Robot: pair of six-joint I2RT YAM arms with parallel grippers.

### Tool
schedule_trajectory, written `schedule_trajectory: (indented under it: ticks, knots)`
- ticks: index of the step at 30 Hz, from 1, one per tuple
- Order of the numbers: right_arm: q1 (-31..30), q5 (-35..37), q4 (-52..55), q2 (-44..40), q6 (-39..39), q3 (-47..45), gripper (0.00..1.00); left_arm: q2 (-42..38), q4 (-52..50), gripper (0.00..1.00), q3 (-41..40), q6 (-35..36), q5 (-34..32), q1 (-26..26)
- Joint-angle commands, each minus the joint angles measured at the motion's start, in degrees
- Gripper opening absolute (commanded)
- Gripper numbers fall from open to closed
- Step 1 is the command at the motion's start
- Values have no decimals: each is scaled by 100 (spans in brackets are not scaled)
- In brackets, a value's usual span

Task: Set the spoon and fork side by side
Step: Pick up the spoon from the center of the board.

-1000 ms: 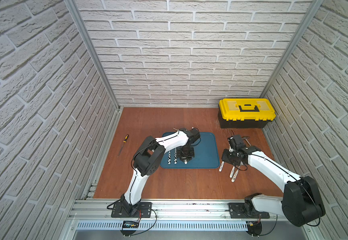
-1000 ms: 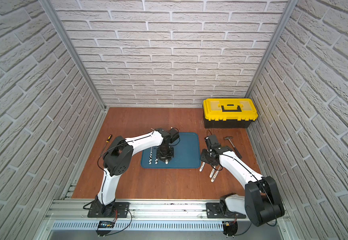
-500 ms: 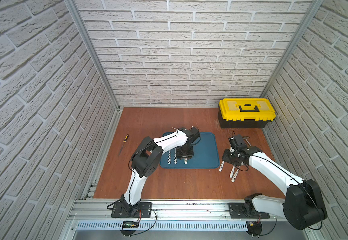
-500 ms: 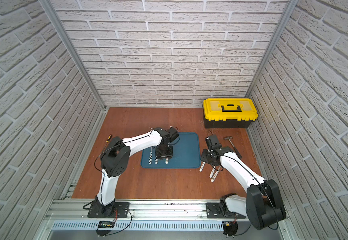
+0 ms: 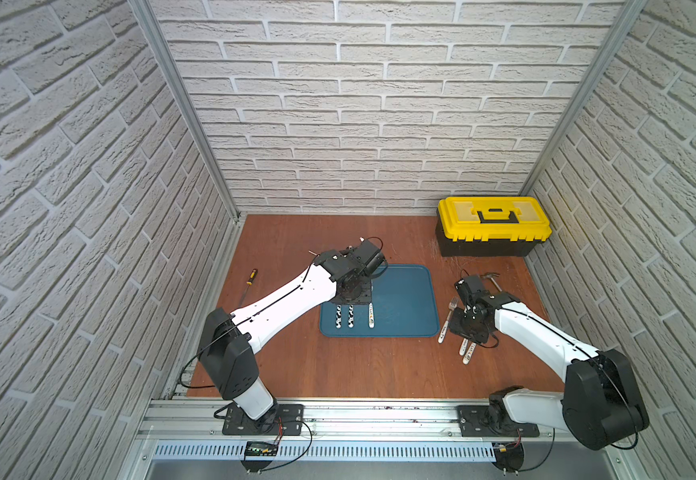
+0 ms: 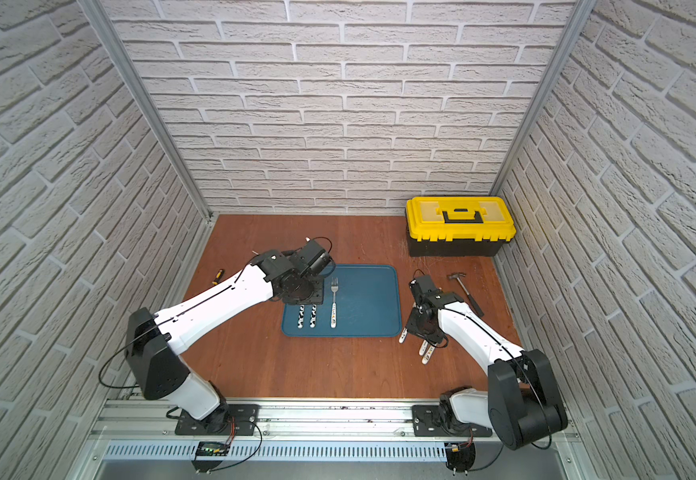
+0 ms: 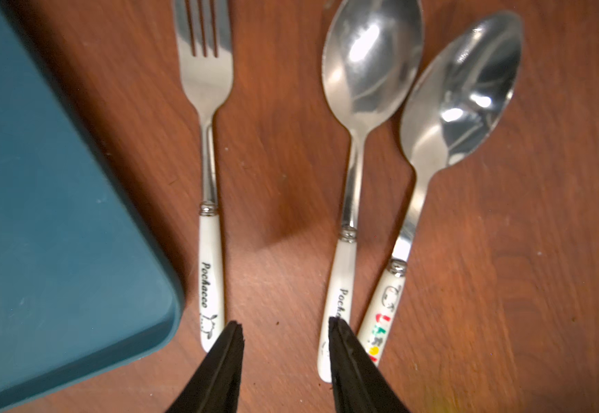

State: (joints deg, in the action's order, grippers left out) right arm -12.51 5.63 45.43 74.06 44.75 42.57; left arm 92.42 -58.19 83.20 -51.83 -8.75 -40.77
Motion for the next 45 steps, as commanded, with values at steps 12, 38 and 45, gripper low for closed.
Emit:
schedule_trajectory:
  ticks: [12, 38, 45]
  knots:
    - [104, 270, 854, -1123, 1127, -827, 41, -313, 731, 51, -833, 551, 417, 462]
    - [135, 15, 85, -753, 1100, -1277, 40, -180, 884, 50, -1060, 523, 604, 527]
    - [135, -29, 41, -642, 1088, -1286, 31, -222, 888, 50, -1075, 528, 576, 527]
